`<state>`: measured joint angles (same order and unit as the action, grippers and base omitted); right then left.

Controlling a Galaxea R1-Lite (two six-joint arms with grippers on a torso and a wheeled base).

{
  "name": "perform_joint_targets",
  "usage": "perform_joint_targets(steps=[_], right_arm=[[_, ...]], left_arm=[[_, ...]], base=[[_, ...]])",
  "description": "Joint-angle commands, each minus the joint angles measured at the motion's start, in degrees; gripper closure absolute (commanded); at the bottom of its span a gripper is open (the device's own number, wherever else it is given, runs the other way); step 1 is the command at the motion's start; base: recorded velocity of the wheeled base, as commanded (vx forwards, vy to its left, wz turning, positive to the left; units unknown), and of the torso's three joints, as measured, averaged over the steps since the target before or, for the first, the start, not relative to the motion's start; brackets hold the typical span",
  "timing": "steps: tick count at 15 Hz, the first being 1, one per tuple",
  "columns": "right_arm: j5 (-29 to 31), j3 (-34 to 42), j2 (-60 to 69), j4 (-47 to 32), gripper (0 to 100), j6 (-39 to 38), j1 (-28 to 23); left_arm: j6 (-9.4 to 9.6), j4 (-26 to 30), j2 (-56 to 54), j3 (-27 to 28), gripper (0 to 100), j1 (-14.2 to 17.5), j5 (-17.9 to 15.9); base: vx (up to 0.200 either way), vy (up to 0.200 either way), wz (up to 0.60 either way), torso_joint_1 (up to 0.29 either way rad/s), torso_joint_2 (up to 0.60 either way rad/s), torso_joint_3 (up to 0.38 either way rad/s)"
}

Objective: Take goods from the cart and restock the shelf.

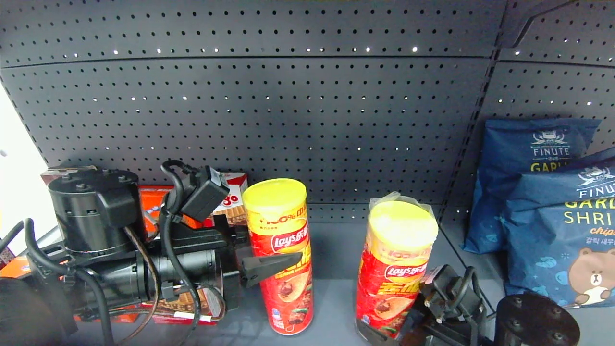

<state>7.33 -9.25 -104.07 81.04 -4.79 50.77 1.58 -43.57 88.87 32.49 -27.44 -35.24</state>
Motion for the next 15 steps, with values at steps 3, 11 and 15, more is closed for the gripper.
perform_joint_targets(steps=[3, 11, 15], right_arm=[[0.14, 3.45, 1.94, 2.63, 0, 0.13, 0.2], [0.41, 9.25, 22.07, 4.56, 0, 2.15, -3.31], [0.06, 9.25, 27.78, 4.04, 0, 6.72, -10.78]], left_arm=[[0.0, -0.02, -0.1, -0.06, 100, -0.07, 0.0], [0.0, 0.06, -0.19, 0.03, 100, -0.33, 0.0], [0.0, 0.06, -0.36, -0.06, 100, -0.33, 0.09]], base=[[0.0, 0.0, 0.0, 0.0, 0.0, 0.0], [0.0, 0.0, 0.0, 0.0, 0.0, 0.0], [0.0, 0.0, 0.0, 0.0, 0.0, 0.0]])
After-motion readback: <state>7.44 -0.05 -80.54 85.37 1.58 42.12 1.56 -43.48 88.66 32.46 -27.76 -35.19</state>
